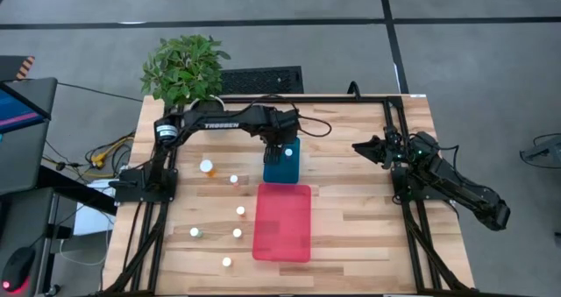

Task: Pick and place medicine bottles into bin by pill shape (circle, oval)
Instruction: Put the large orange capsule bottle into the blue bin

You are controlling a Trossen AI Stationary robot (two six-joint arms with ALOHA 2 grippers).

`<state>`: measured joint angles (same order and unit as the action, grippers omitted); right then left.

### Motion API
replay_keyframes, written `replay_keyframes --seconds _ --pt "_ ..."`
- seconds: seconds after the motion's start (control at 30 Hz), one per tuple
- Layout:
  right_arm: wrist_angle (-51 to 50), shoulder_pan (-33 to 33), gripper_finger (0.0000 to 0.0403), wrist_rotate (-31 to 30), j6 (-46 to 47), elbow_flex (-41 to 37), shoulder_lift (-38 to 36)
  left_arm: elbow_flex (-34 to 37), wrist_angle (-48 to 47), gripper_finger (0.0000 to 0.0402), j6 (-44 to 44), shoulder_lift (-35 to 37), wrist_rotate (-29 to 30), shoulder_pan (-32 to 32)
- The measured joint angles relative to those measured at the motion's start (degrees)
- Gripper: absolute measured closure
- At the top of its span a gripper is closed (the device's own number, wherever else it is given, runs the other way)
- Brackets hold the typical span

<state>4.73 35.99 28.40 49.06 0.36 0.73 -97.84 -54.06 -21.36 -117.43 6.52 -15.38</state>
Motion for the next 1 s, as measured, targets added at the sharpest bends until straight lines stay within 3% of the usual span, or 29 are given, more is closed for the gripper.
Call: replay_keyframes --seconds 1.0 --pt "0.0 0.0 0.0198 0.0 0.0 0.0 0.0 0.0 -0.6 0.0185 -3.5 -2.8 2.1 0.8"
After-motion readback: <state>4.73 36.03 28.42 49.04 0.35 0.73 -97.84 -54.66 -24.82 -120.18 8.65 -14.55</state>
